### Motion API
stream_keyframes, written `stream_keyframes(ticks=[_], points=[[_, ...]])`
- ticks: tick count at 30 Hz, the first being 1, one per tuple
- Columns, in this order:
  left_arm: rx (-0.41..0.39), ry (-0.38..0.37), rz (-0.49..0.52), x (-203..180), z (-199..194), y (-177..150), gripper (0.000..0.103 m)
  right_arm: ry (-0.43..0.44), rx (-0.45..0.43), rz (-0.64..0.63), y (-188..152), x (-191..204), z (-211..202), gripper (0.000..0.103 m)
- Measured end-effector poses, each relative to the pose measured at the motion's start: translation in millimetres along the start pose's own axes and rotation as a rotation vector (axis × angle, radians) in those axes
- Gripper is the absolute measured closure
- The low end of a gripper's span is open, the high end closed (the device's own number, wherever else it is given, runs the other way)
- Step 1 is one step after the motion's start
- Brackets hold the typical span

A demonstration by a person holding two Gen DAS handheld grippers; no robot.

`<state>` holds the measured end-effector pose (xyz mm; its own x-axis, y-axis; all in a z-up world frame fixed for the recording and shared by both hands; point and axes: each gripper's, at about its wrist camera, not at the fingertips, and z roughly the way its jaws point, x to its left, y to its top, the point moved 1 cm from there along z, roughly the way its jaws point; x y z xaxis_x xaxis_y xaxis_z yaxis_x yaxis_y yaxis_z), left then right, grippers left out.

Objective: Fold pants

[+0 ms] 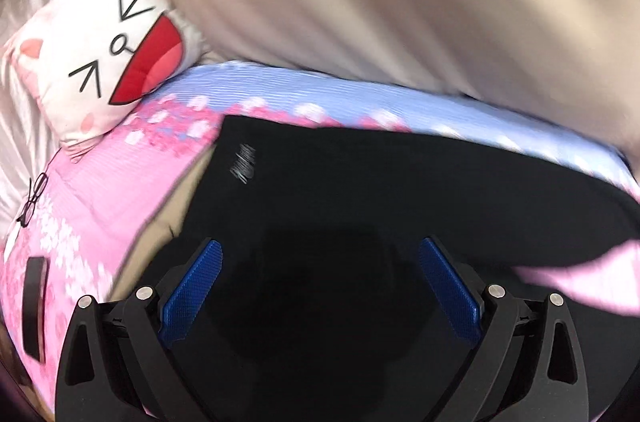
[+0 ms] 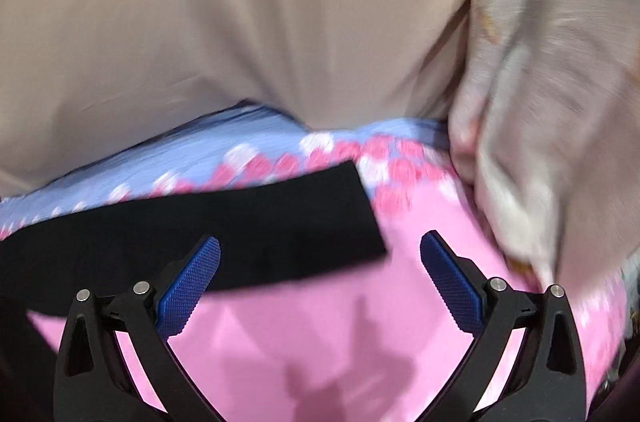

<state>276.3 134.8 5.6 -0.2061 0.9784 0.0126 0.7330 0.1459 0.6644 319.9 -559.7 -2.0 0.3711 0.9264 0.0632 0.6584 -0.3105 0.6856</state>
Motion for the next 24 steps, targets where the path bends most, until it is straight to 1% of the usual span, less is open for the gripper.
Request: stream_keyframes(ticks=[1, 3, 5, 6, 7, 9, 10, 12, 15, 16, 17, 18, 19, 20, 21, 22, 23, 24], points=[[0.013, 0.005, -0.019, 6.5, 10.7, 9.6, 0.006, -0.008, 0.011, 0.006, 7.4, -5.1, 14.0, 0.005], [0.068, 0.042, -0.075, 27.1, 43.0, 34.1, 0.006, -0.02, 0.055, -0.007, 18.8, -12.4, 45.8, 0.005], [0.099, 0.049, -0.126, 42.8, 68.5, 50.7, 0.006, -0.036, 0.088, -0.043, 22.5, -14.3, 67.5, 0.005], [0.1, 0.046, -0.143, 49.0, 77.0, 56.5, 0.006, -0.033, 0.101, -0.053, 21.9, -14.4, 75.1, 0.005], [0.106, 0.044, -0.154, 55.7, 87.1, 62.7, 0.006, -0.021, 0.118, -0.056, 20.8, -14.6, 82.2, 0.005], [0.128, 0.051, -0.174, 68.9, 104.8, 73.2, 0.006, 0.034, 0.169, -0.049, 16.0, -15.6, 99.0, 0.005], [0.135, 0.035, -0.176, 73.7, 112.2, 77.5, 0.006, 0.054, 0.187, -0.045, 14.1, -15.8, 103.9, 0.005], [0.15, 0.035, -0.168, 79.9, 127.2, 85.3, 0.006, 0.06, 0.164, -0.072, 12.0, -14.1, 105.5, 0.005], [0.202, 0.092, -0.113, 86.0, 153.6, 94.1, 0.006, 0.082, 0.156, -0.061, 13.7, -17.1, 106.4, 0.005], [0.218, 0.116, -0.086, 86.5, 161.0, 95.0, 0.006, 0.092, 0.147, -0.059, 14.3, -17.9, 105.3, 0.011], [0.242, 0.147, -0.052, 86.7, 171.7, 95.1, 0.006, 0.088, 0.137, -0.067, 15.4, -17.1, 104.8, 0.022], [0.251, 0.145, -0.039, 87.1, 177.1, 95.2, 0.006, 0.096, 0.131, -0.071, 16.6, -17.4, 103.3, 0.049], [0.238, 0.113, -0.042, 87.3, 179.3, 95.6, 0.007, 0.117, 0.132, -0.064, 19.5, -17.3, 104.4, 0.067], [0.225, 0.089, -0.049, 88.2, 179.5, 97.3, 0.022, 0.147, 0.136, -0.054, 21.7, -16.6, 103.8, 0.075], [0.227, 0.019, -0.07, 87.8, 179.4, 99.2, 0.047, 0.165, 0.14, -0.053, 25.5, -16.0, 105.2, 0.084], [0.235, -0.018, -0.095, 87.3, 178.2, 101.4, 0.051, 0.165, 0.139, -0.059, 25.8, -13.9, 103.7, 0.087], [0.228, -0.003, -0.108, 86.5, 175.5, 103.4, 0.068, 0.169, 0.139, -0.068, 26.0, -11.2, 100.7, 0.089], [0.228, -0.013, -0.107, 85.1, 173.3, 104.7, 0.082, 0.17, 0.129, -0.073, 26.4, -8.9, 96.1, 0.089]])
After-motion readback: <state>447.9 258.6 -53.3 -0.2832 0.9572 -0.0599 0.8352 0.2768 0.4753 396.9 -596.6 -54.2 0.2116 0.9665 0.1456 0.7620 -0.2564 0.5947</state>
